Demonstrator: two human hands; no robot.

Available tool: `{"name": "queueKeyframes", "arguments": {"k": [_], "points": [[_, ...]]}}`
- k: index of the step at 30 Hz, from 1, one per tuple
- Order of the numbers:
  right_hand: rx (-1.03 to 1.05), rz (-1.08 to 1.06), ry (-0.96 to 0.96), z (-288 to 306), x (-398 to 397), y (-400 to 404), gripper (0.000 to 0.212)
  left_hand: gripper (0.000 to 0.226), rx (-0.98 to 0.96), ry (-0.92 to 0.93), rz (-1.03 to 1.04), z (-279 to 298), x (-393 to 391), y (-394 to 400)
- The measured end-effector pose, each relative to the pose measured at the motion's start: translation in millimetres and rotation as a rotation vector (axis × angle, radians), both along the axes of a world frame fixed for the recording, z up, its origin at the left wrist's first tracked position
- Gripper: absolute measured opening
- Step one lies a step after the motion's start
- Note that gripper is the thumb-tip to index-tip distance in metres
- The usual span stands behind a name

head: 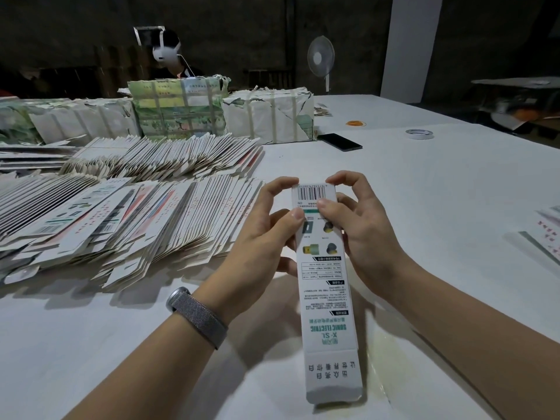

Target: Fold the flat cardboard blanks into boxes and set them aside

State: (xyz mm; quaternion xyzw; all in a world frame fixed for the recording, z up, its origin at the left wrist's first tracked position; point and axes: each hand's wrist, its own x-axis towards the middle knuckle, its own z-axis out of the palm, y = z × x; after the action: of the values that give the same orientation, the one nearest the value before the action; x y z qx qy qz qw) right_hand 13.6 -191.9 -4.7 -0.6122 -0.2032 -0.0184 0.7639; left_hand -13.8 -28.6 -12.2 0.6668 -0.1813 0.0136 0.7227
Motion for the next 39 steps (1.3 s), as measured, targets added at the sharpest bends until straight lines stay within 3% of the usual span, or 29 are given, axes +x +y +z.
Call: {"name": "queueKeyframes", "arguments": {"k": [14, 18, 22, 28, 35, 39], "points": [[-0.03, -0.03, -0.001, -3, -3, 4, 0.022, 0.034, -0.003, -0.005, 0.036, -5, 4, -1], [-0.19, -0.175, -0.063, -6, -2, 8, 0.031, 0.028, -0.006, -0.024, 0.116, -7, 6, -1], [-0.403, -0.32, -0.183, -6, 0, 4, 0.022, 0.029, -0.031, -0.049, 0.207, -8, 9, -1], [-0.653, -0.253, -0.372, -7, -11, 12, 0.07, 0.031, -0.096, -0.048, 0.29, -8, 11, 3], [-0.811, -0.386, -0.45, 2, -1, 7, 0.062, 0.046, 0.158, -0.145, 0.351, -18, 15, 7], [-0.927, -0.458, -0.342, 21, 7, -15, 0.062, 0.051, 0.245, -0.211, 0.399, -25, 19, 12]]}}
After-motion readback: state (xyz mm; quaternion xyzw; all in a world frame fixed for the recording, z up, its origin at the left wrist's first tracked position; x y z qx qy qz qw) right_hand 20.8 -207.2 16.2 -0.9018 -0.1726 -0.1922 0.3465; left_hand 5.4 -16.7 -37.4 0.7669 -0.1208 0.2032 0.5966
